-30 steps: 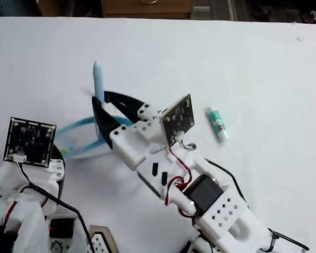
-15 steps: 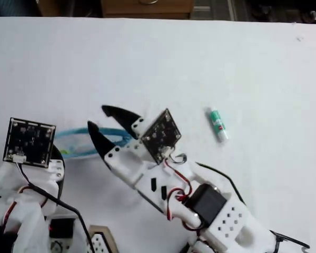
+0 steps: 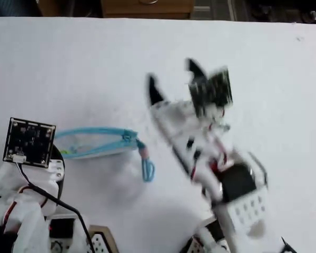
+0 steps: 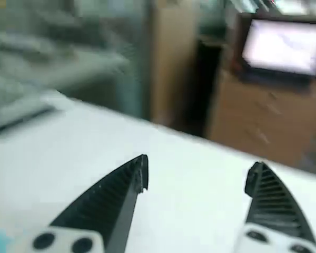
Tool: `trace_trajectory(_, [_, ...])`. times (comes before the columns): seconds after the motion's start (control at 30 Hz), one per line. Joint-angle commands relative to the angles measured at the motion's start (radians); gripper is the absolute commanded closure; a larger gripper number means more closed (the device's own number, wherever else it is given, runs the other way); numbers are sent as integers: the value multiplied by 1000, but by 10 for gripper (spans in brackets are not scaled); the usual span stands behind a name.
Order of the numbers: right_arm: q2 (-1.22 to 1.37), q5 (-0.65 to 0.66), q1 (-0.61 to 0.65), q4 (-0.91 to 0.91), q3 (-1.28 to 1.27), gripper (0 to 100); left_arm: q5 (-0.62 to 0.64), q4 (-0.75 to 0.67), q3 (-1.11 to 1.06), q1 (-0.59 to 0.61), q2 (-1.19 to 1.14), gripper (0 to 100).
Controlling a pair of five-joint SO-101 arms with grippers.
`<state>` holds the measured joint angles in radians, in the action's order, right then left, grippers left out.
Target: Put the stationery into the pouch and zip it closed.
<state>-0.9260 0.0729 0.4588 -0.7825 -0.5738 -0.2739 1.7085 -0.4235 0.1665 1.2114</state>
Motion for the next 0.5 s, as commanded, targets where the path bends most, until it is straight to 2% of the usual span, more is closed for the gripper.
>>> trace_trajectory(0.0, [153, 163, -213, -203, 64, 705, 5, 21, -12, 7, -70, 978])
trace_trajectory(0.1, [337, 321, -337, -297, 91, 705, 5, 21, -12, 7, -70, 978])
trace_trajectory(0.2, [535, 410, -415, -325, 135, 705, 5, 21, -12, 5, -70, 978])
trace_trajectory(0.47, [1043, 390, -452, -328, 377, 705, 5, 21, -12, 5, -70, 978])
